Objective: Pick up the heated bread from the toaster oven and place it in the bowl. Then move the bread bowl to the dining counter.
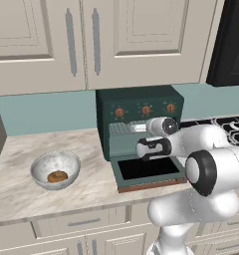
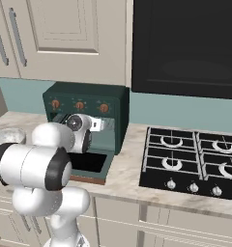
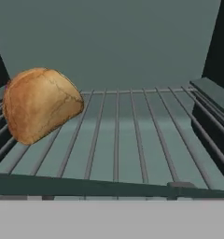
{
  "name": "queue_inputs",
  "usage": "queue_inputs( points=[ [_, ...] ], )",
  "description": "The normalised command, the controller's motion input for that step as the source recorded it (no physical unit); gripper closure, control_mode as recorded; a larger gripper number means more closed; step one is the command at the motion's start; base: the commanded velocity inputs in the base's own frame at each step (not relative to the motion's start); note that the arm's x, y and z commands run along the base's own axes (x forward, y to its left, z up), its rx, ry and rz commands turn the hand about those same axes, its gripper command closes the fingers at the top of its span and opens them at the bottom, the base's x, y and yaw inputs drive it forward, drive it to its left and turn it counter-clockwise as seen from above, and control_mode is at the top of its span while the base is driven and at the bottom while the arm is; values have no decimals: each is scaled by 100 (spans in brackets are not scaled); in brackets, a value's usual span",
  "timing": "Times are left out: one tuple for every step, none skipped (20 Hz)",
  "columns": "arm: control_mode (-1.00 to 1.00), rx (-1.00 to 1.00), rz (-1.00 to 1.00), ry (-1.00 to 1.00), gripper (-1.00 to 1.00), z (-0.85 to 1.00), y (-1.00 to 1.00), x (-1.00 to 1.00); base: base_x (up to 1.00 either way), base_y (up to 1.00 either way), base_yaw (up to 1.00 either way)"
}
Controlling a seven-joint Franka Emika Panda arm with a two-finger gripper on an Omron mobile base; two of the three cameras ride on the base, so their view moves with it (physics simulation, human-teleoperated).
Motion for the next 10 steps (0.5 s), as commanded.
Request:
queue_inputs(
  points=[
    [-100,0,-3,28,-100,-13,0,-98,0,0,0],
    [-100,0,-5,26,-100,-12,0,-100,0,0,0],
    [-100,0,-6,25,-100,-11,0,-100,0,0,0],
    [-100,0,-6,27,-100,-7,0,-100,0,0,0],
    [-100,0,-6,29,-100,-1,0,-100,0,0,0],
    [-100,0,-6,31,-100,0,0,-100,0,0,0],
    [-100,0,-6,32,-100,0,0,-100,0,0,0],
    [-100,0,-7,34,-100,-1,0,-100,0,0,0],
    [-100,0,-7,39,-100,-1,0,-100,0,0,0],
    [-100,0,-8,40,-100,-2,0,-100,0,0,0]
  ],
)
